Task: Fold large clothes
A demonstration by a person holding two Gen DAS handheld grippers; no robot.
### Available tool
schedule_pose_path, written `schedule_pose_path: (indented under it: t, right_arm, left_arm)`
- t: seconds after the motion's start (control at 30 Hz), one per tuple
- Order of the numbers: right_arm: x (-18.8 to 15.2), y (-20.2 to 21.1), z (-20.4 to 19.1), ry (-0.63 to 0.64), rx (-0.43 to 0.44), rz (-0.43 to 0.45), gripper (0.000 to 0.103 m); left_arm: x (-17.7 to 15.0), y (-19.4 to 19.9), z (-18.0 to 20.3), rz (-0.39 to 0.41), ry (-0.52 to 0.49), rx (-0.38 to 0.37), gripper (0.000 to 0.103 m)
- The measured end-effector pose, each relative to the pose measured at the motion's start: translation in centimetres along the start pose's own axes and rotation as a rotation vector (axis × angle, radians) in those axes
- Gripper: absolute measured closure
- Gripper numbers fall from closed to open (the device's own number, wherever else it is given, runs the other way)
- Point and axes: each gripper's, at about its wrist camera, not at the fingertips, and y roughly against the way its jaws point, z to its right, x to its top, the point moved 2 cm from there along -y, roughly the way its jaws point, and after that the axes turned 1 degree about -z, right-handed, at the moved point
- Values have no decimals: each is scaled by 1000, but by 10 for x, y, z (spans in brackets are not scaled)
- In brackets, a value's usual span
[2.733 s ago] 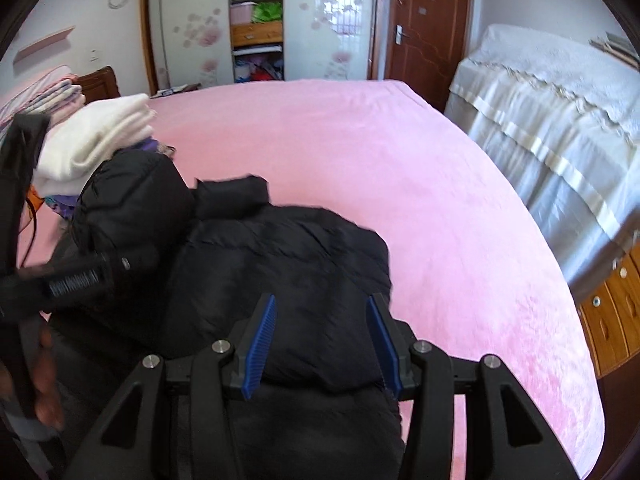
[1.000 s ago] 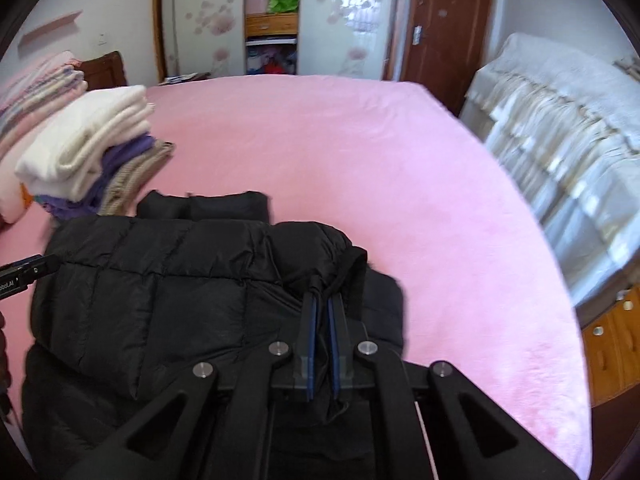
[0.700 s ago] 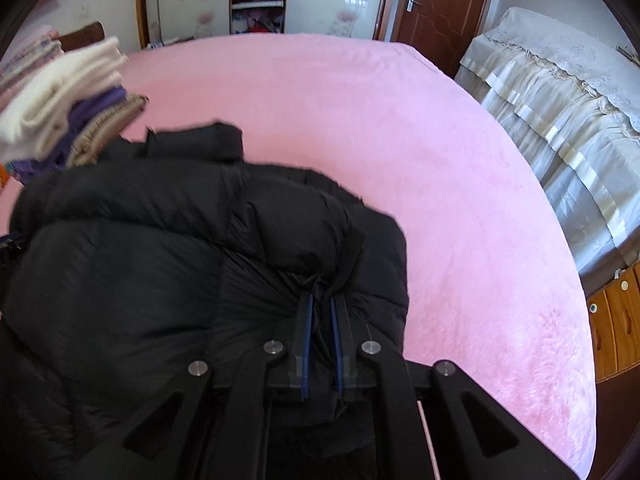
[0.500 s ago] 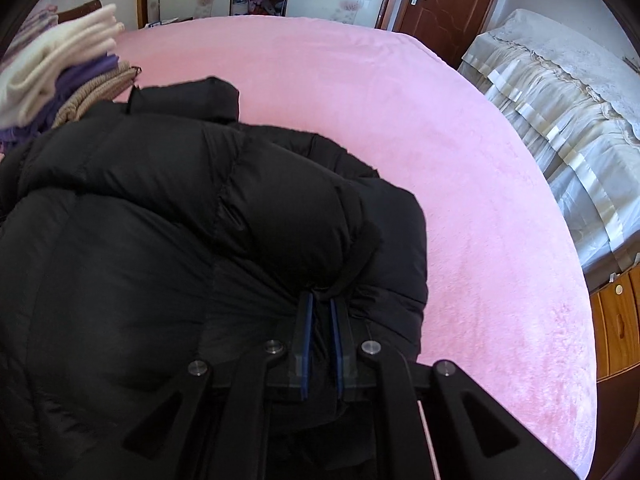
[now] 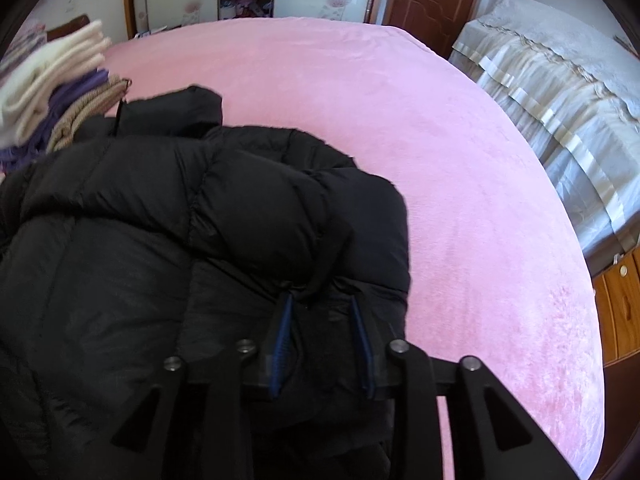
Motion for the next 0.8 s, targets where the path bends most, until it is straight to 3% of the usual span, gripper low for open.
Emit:
schedule_pose_path:
  t: [0.17, 0.23, 0.37, 0.57, 0.8]
  right_arm:
    - [4, 42, -4, -3, 4, 93, 68]
    - [9, 63, -11, 9, -5, 168, 68]
    - [28, 82, -35, 23, 94, 241, 68]
    - [56, 55, -83, 95, 127, 224, 68]
    - [54, 3, -83, 97, 67, 131, 68]
  left_arm:
    - [-7, 39, -6, 59, 23, -44, 33]
    - [-11, 51, -9, 90, 34, -41, 26]
    - [-22, 53, -13, 84, 63, -44, 26]
    - [-37, 35, -14, 59, 84, -43, 26]
    - [-41, 19, -18, 47, 93, -55, 25]
